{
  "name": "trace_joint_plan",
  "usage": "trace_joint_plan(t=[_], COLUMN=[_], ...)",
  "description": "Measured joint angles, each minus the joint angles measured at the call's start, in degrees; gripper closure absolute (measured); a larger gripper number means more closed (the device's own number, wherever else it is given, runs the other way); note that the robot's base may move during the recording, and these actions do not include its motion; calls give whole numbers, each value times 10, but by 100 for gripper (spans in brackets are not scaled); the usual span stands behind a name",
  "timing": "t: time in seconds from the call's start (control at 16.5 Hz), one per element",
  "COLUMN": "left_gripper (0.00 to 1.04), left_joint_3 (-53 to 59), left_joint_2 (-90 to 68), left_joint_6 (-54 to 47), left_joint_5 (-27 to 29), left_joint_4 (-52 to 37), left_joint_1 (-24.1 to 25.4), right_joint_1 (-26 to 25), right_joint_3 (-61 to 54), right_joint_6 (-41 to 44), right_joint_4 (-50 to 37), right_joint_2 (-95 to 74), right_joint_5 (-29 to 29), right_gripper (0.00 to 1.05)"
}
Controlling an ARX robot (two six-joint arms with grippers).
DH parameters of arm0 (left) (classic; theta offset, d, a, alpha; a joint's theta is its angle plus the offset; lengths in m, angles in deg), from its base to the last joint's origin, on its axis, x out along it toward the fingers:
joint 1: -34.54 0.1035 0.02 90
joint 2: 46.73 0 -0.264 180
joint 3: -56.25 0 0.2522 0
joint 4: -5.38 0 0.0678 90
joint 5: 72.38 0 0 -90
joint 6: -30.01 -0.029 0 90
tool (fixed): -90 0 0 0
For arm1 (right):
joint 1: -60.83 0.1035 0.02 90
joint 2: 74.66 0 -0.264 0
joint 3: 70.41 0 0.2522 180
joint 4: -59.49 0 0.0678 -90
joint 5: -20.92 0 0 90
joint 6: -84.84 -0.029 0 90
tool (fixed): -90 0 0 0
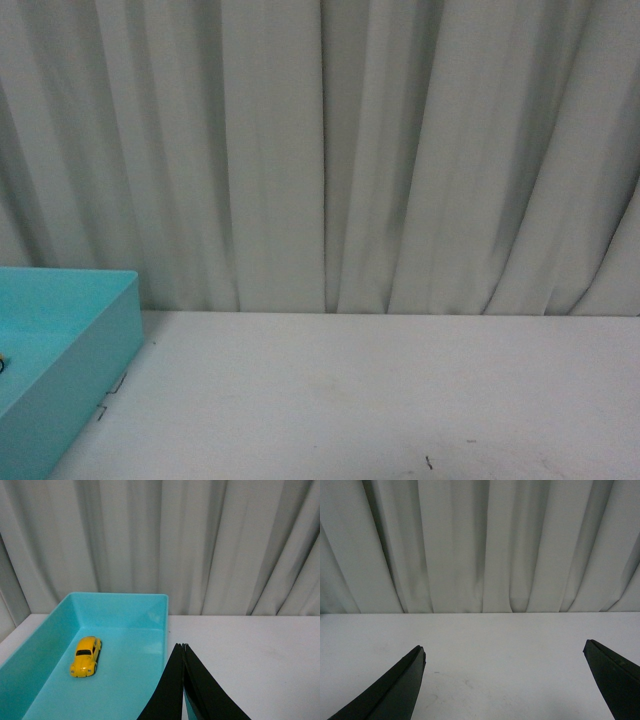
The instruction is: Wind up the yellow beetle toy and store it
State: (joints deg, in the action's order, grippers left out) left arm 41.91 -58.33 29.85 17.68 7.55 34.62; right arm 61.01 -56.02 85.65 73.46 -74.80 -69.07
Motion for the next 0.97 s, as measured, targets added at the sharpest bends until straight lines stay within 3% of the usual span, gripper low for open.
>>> trace_joint_plan(t=[0.18, 0.24, 0.3, 0.61, 0.97], left_gripper=[103, 103, 103, 100, 34], left_joint_3=[0, 0, 0, 0, 0], left_joint_2=[19, 67, 112, 115, 115], left_joint_6=[0, 0, 0, 1, 1], left_joint_5=[0, 0, 0, 0, 0], left_joint_4=[19, 97, 116, 118, 118], left_joint_1=[0, 0, 0, 0, 0], right_joint_1=[0, 0, 0, 0, 0], right_joint_3=[0, 0, 0, 0, 0], right_joint_6=[0, 0, 0, 0, 0], right_joint_4=[0, 0, 0, 0, 0], right_joint_2=[0, 0, 0, 0, 0], right_joint_5=[0, 0, 0, 0, 0], right_gripper=[6, 6, 6, 6, 6])
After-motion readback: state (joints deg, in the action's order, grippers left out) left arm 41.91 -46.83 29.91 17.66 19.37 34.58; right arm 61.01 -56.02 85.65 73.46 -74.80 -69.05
